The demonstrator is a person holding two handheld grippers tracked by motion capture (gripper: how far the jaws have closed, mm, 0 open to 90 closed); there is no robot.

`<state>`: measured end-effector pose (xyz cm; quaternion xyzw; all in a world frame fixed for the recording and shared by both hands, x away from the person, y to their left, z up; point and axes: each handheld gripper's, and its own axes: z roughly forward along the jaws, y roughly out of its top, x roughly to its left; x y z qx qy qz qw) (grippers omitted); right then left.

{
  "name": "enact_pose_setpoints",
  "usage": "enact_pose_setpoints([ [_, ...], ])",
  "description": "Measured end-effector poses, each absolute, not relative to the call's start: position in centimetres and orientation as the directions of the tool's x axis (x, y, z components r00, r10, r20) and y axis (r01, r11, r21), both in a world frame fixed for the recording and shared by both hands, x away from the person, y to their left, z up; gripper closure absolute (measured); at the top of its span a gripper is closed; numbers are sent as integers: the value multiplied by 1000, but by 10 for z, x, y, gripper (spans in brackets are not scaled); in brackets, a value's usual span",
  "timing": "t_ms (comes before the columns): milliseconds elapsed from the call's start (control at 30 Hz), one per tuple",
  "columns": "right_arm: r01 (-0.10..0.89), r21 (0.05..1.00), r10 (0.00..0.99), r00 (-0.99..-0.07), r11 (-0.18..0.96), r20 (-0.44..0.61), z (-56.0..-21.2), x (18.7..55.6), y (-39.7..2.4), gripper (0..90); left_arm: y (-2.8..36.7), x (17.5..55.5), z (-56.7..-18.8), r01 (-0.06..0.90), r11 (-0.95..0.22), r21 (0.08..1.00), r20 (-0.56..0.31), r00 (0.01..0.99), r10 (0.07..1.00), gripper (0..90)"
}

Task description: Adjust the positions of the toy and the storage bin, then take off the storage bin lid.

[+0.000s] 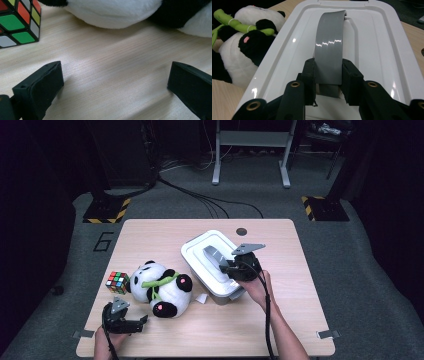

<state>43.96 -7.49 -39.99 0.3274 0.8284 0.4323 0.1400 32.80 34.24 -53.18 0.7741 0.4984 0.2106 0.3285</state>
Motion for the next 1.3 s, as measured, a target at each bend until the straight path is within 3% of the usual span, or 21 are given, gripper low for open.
enact_pose_setpoints([
  [67,428,801,674,-738,418,44,-398,440,-73,657,342,328,-532,633,-288,718,-1,415,910,1],
  [367,427,804,709,-705,414,9,-382,443,-64,415,342,328,-532,632,-288,719,0,415,910,1],
  [600,411,794,716,-697,447,-42,-370,451,-50,432,342,328,-532,633,-289,718,-1,416,909,1],
  [1300,470,739,729,-684,482,-41,-376,469,-28,499,342,328,-532,631,-280,723,-5,410,912,1],
])
